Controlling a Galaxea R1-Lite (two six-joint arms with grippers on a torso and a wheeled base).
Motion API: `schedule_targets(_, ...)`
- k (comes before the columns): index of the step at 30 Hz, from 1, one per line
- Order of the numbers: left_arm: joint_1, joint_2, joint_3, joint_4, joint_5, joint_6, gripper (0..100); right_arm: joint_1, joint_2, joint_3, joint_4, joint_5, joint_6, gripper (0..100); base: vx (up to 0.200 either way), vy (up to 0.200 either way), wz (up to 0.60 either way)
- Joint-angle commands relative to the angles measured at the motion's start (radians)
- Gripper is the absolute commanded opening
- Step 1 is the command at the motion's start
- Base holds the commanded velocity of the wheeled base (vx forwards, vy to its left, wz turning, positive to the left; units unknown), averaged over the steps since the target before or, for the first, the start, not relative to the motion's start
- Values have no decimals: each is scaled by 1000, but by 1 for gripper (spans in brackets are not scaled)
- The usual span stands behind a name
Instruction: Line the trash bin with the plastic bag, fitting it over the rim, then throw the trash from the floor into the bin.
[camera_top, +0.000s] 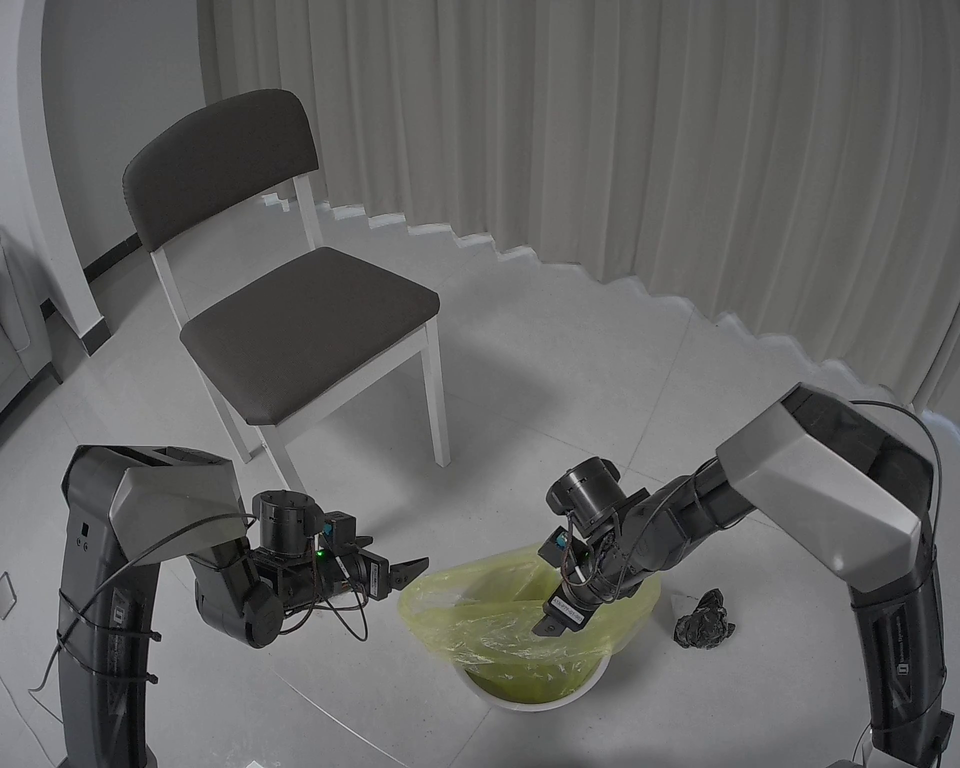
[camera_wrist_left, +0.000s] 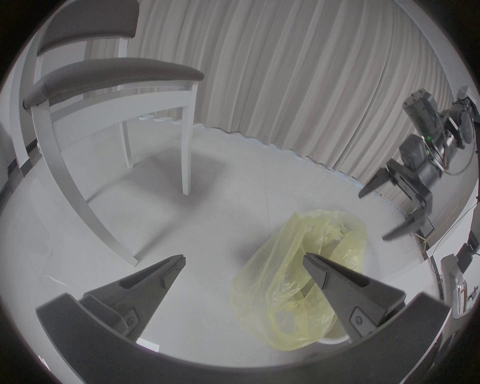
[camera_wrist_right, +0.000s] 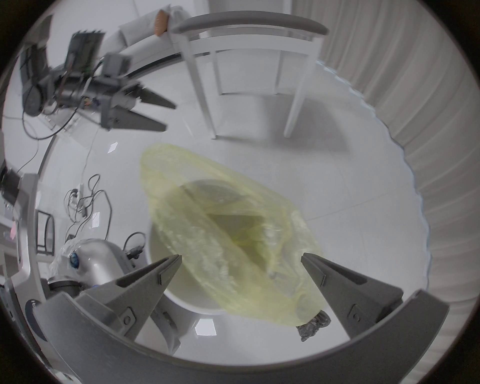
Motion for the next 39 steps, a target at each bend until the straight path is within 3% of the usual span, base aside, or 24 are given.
schedule_targets(1, -12, 5, 2, -18, -1, -1, 100, 0, 118, -74, 5, 0, -5, 100, 0, 0, 0)
schedule_targets(11, -12, 9, -3, -42, -1, -4, 100, -17, 172, -237, 68, 0, -2, 100, 0, 0, 0)
schedule_targets(16, -12, 12, 2, -87, -1, -44, 100, -9, 209, -364, 264, 1, 1, 100, 0, 0, 0)
schedule_targets(20, -13, 14, 1, -94, -1, -44, 100, 11, 224, -415, 330, 3, 3, 100, 0, 0, 0)
schedule_targets(28, -13, 26, 11, -131, -2, -41, 100, 20, 236, -449, 332, 1, 11, 100, 0, 0, 0)
schedule_targets(32, -7, 14, 39, -166, -56, -44, 100, 20, 235, -446, 330, -6, 12, 100, -200, 0, 0)
schedule_targets(39, 1, 66, 48, -323, -85, -52, 100, 12, 226, -453, 326, -9, 15, 100, -143, 0, 0)
